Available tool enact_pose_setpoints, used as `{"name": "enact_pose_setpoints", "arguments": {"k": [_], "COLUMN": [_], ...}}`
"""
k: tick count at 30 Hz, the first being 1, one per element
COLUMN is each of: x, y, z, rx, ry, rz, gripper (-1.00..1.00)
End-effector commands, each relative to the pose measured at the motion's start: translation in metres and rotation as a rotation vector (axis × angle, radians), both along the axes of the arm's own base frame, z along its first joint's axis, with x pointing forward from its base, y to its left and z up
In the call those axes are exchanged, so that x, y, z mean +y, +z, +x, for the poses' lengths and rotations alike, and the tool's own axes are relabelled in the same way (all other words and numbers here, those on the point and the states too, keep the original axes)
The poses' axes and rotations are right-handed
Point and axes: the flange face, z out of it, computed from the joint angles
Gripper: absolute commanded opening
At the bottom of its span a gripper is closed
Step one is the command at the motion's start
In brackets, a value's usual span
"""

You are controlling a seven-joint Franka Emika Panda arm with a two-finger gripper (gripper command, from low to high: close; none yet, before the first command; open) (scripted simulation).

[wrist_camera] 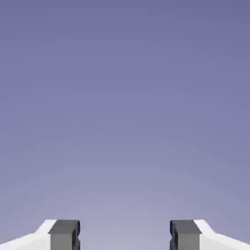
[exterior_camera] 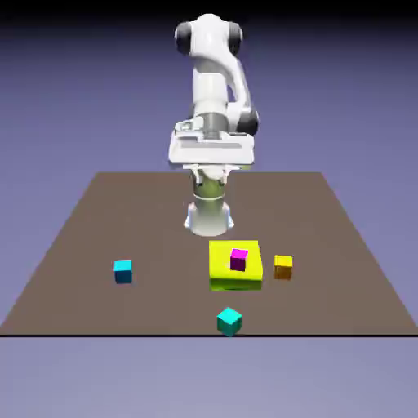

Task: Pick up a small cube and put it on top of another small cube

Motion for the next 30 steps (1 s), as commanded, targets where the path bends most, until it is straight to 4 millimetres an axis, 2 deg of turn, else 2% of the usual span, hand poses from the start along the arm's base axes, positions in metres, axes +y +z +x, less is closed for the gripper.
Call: {"name": "enact_pose_setpoints", "arguments": {"k": [1,8,16,23,30], "x": [-0.001,-0.006,-0.01,-0.011,-0.01], "y": [-0.005,-0.047,-0.115,-0.186,-0.262], "z": [0.01,0.072,0.131,0.167,0.189], "rx": [0.039,0.309,0.622,0.901,1.189], "ry": [-0.019,-0.16,-0.324,-0.466,-0.599], "rz": [0.015,0.12,0.244,0.353,0.46], "gripper": [0.0,0.0,0.0,0.0,0.0]}}
